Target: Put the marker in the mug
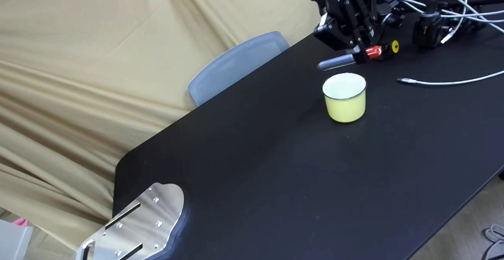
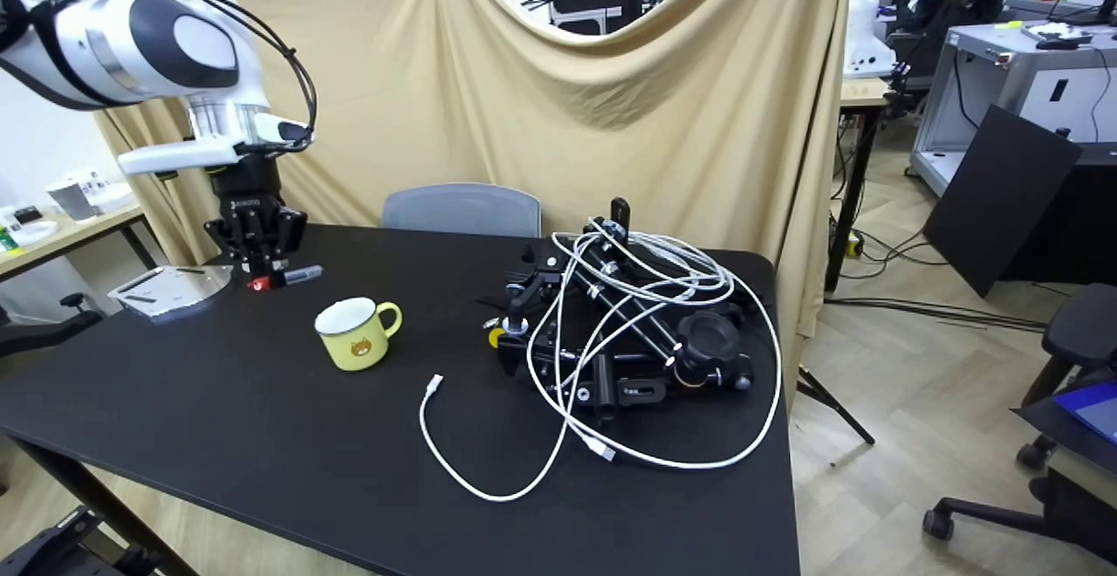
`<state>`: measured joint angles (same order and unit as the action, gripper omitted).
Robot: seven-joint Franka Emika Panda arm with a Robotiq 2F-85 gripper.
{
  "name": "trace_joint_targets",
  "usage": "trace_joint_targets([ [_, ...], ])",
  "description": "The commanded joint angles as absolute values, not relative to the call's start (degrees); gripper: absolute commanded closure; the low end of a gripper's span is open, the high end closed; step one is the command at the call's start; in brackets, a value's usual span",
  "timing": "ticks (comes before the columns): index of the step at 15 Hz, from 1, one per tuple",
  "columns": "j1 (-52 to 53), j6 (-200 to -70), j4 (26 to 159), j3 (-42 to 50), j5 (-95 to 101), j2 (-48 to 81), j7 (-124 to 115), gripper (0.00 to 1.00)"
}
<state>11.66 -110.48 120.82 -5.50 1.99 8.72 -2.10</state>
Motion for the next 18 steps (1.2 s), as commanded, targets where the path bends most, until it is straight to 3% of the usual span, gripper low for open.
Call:
trace_joint_targets([
  [1, 8.67, -104.68, 117.59, -5.59, -0.57, 10.55, 0.81, 0.94],
  [18, 3.67, -102.08, 104.71, -5.2, -7.2, 27.96, 4.38, 0.94],
])
